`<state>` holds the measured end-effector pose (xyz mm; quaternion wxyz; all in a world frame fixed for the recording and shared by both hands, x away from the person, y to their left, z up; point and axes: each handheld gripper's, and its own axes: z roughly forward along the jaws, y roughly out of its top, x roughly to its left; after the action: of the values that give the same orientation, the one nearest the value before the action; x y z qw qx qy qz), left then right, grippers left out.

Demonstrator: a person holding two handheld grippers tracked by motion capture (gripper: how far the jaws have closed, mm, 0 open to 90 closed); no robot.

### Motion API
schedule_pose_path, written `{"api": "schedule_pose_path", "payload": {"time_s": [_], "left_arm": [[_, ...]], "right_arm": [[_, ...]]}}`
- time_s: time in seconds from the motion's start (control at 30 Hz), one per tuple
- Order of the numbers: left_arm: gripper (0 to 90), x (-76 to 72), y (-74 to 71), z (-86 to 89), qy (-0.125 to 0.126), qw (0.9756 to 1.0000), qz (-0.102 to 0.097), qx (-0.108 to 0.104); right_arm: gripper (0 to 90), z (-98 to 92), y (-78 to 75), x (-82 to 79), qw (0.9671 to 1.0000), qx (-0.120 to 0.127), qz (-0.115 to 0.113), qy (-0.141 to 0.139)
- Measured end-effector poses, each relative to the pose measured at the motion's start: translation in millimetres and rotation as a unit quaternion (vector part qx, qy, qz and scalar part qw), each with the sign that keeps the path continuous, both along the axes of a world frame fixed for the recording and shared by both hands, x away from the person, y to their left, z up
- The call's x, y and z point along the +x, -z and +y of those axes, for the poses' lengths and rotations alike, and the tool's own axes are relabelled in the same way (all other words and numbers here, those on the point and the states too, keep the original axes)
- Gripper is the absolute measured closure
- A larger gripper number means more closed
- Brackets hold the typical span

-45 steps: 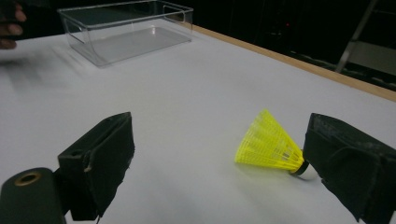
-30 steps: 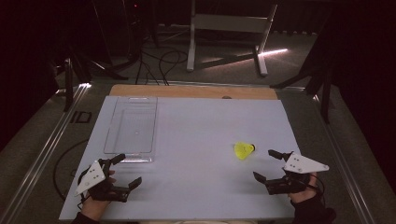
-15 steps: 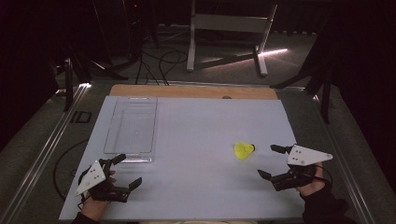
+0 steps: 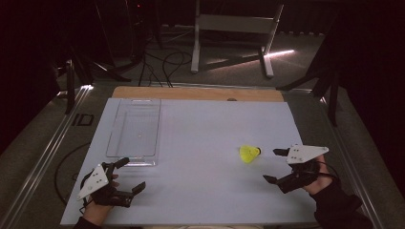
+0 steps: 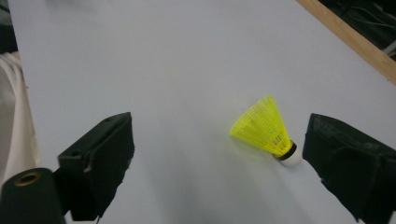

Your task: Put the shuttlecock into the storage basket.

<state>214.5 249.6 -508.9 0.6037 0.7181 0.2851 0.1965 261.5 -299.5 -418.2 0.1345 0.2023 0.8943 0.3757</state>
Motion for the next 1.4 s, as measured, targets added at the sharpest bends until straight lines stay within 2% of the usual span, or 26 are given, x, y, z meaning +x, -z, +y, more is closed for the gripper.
{"api": "schedule_pose_path", "payload": {"time_s": [0.17, 0.2, 0.27, 0.37, 0.47, 0.53, 0.67, 0.83, 0.87, 1.0, 1.03, 1.07, 1.1, 1.13, 1.23, 1.27, 1.3, 1.33, 1.4], "left_arm": [[0.5, 0.2, 0.2, 0.2, 0.001, 1.0, 0.002, -0.001], [0.5, 0.3, 0.2, 0.5, 0.0, 1.0, 0.002, -0.003], [0.5, 0.2, 0.2, 0.5, 0.0, 1.0, 0.001, -0.003], [0.4, 0.2, 0.2, 0.2, 0.001, 1.0, 0.001, -0.001], [0.5, 0.2, 0.2, 0.1, 0.001, 1.0, 0.001, -0.001], [0.5, 0.3, 0.3, 0.1, 0.001, 1.0, 0.001, -0.002], [0.5, 0.3, 0.3, 0.1, 0.002, 1.0, 0.001, -0.002], [0.4, 0.4, 0.4, 0.1, 0.002, 1.0, 0.001, -0.003], [0.4, 0.5, 0.5, -0.1, 0.003, 1.0, 0.001, -0.003], [0.5, 0.4, 0.4, -0.1, 0.004, 1.0, 0.0, -0.002], [0.5, 0.4, 0.4, -0.1, 0.004, 1.0, 0.0, -0.002], [0.5, 0.4, 0.5, -0.1, 0.004, 1.0, 0.001, -0.002], [0.5, 0.4, 0.5, -0.1, 0.004, 1.0, 0.001, -0.002], [0.5, 0.4, 0.5, -0.2, 0.005, 1.0, 0.001, -0.002], [0.4, 0.4, 0.5, -0.2, 0.005, 1.0, 0.001, -0.002], [0.5, 0.4, 0.5, 0.0, 0.005, 1.0, 0.001, -0.003], [0.5, 0.4, 0.5, 0.0, 0.005, 1.0, 0.001, -0.003], [0.5, 0.5, 0.7, -0.1, 0.005, 1.0, 0.002, -0.004], [0.5, 0.4, 0.7, -0.1, 0.005, 1.0, 0.001, -0.004]], "right_arm": [[9.7, 1.5, 1.8, 5.3, 0.9995, -0.019, 0.018, -0.015], [9.7, 2.9, 2.9, 8.1, 0.9985, -0.033, 0.035, -0.025], [9.7, 4.4, 4.1, 10.8, 0.9971, -0.05, 0.045, -0.035], [9.7, 6.0, 4.4, 12.9, 0.9958, -0.062, 0.052, -0.042], [9.7, 8.6, 4.9, 17.3, 0.9932, -0.082, 0.062, -0.056], [9.7, 9.0, 5.1, 18.0, 0.9925, -0.084, 0.065, -0.06], [11.1, 9.1, 10.3, 23.6, 0.9883, -0.104, 0.079, -0.079], [11.7, 8.1, 14.6, 27.7, 0.9855, -0.111, 0.089, -0.093], [11.7, 8.4, 18.0, 29.7, 0.9831, -0.117, 0.098, -0.1], [11.7, 9.5, 21.9, 32.4, 0.9784, -0.131, 0.114, -0.112], [11.7, 9.5, 21.9, 32.4, 0.9784, -0.131, 0.114, -0.112], [11.5, 10.0, 23.4, 34.2, 0.9765, -0.138, 0.118, -0.117], [11.5, 10.0, 23.4, 34.2, 0.9765, -0.138, 0.118, -0.117], [10.9, 10.4, 24.8, 36.0, 0.9745, -0.144, 0.125, -0.118], [10.8, 10.9, 25.9, 37.6, 0.9727, -0.157, 0.126, -0.115], [11.1, 11.5, 26.7, 40.0, 0.9699, -0.172, 0.129, -0.115], [11.1, 11.5, 26.7, 40.0, 0.9699, -0.172, 0.129, -0.115], [12.0, 12.7, 27.9, 42.2, 0.965, -0.189, 0.14, -0.117], [12.1, 14.0, 29.1, 44.2, 0.9627, -0.2, 0.139, -0.118]]}}
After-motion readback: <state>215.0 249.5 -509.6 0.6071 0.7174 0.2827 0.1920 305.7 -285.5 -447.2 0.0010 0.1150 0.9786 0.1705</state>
